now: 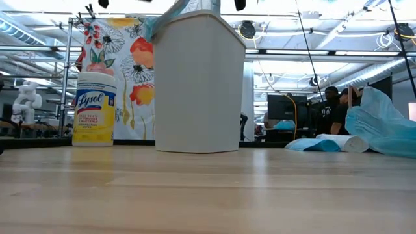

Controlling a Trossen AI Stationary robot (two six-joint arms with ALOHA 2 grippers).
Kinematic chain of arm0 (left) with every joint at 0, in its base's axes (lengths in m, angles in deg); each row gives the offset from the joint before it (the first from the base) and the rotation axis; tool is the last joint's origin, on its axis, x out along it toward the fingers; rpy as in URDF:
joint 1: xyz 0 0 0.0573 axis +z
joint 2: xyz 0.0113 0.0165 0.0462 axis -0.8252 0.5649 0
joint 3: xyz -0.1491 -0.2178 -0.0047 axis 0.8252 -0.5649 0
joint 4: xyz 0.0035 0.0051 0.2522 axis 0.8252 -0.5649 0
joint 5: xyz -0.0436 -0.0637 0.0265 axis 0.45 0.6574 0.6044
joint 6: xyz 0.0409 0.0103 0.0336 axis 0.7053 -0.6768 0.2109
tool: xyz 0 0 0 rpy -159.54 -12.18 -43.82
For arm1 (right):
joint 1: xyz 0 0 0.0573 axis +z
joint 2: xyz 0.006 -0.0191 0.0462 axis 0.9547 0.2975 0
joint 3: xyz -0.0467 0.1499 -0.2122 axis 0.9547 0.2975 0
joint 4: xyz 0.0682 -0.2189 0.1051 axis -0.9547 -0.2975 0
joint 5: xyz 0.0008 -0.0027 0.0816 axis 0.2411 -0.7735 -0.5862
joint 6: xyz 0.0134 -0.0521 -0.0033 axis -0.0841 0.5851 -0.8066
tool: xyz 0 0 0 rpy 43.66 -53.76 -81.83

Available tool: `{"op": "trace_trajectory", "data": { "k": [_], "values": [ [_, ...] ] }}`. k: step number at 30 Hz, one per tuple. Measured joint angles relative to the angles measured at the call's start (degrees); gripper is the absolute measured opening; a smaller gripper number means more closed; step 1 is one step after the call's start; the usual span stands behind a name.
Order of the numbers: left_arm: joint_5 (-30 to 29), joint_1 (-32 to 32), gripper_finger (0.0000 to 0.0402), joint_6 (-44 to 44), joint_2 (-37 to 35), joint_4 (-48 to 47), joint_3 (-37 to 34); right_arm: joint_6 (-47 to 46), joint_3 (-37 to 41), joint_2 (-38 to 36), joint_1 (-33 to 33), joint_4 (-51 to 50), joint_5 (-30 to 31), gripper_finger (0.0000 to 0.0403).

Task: Place trash/remove bag and relplace
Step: Close the trash bag

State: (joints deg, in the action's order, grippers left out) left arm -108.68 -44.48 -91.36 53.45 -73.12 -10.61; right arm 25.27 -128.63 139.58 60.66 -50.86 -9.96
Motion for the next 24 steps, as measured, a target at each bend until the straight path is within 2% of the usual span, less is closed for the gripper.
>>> {"op": "trace_trajectory", "data": {
  "k": [1,7,12,14,18,24],
  "values": [
    [0.8,1.7,0.0000,0.0,0.1,-0.6,0.0,-0.5,0.0,0.1,0.0,-0.2,0.0,0.0000],
    [16.0,15.5,0.0000,0.5,0.7,-3.6,0.0,-0.8,0.0,0.3,0.0,-0.6,0.1,0.0000],
    [36.9,27.2,0.0000,5.3,1.5,-3.8,0.0,-1.8,0.0,0.3,0.0,-1.0,0.1,0.0000],
    [41.7,30.9,0.0000,7.2,2.4,-4.0,0.0,-1.8,0.0,0.3,0.0,-0.9,0.1,0.0000],
    [54.9,36.2,0.0000,9.4,5.3,-1.1,0.0,-1.9,0.0,0.3,0.0,-0.9,0.1,0.0000],
    [65.6,40.1,0.0000,10.5,8.4,3.8,0.0,-5.2,0.0,0.3,0.0,-1.1,0.2,0.0000]
  ]
}}
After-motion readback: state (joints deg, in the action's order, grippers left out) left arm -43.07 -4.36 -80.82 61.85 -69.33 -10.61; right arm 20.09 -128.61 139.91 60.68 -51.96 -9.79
